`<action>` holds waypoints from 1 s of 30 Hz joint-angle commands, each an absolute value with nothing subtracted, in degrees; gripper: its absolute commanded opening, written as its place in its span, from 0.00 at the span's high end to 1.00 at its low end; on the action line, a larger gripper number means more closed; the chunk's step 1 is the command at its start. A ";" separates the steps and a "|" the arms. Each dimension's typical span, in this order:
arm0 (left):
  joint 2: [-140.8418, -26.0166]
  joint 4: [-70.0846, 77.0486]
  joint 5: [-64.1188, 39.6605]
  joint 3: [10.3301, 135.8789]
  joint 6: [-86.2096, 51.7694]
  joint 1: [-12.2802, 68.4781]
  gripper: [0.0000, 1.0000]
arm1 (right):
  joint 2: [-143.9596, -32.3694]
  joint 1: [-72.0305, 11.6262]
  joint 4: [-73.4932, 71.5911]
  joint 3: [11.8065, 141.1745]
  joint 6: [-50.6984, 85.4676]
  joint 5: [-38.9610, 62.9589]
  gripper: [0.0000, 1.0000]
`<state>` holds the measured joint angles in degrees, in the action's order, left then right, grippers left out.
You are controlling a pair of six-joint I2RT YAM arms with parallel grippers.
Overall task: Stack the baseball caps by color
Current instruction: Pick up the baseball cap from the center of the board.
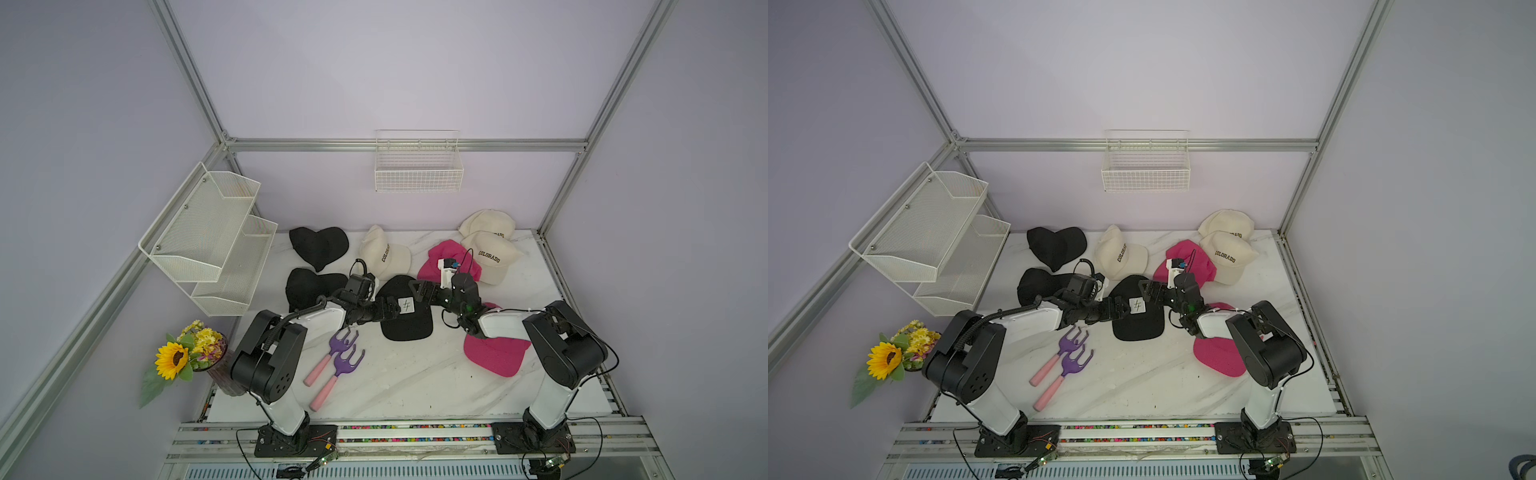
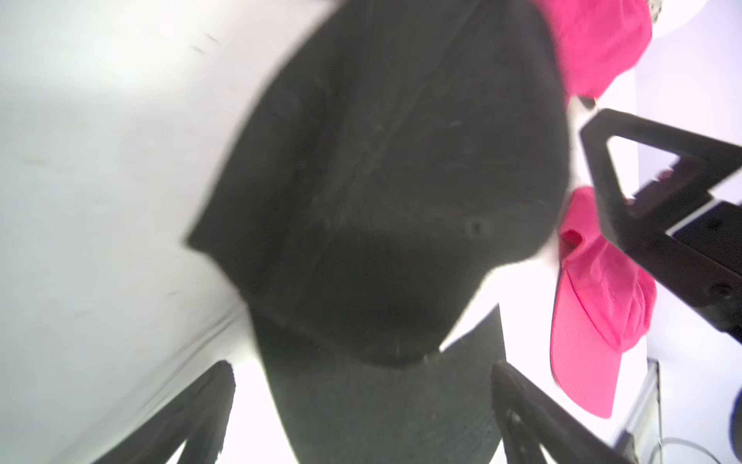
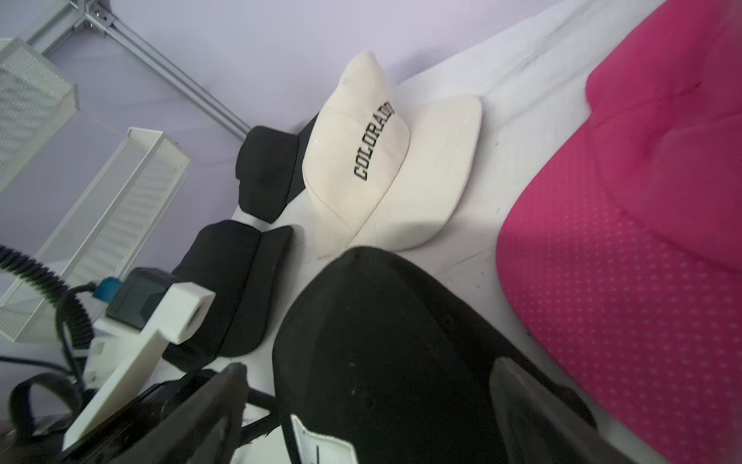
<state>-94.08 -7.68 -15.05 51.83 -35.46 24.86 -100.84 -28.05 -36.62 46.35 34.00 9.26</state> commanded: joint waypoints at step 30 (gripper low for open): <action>-84.69 -22.42 12.34 57.01 -29.68 -1.79 0.00 | -82.64 -26.74 -46.01 38.19 29.44 -5.25 0.03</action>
<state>-84.31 -25.85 17.54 56.93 -31.79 -0.69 -84.38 -27.00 -44.62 38.06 30.30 -4.25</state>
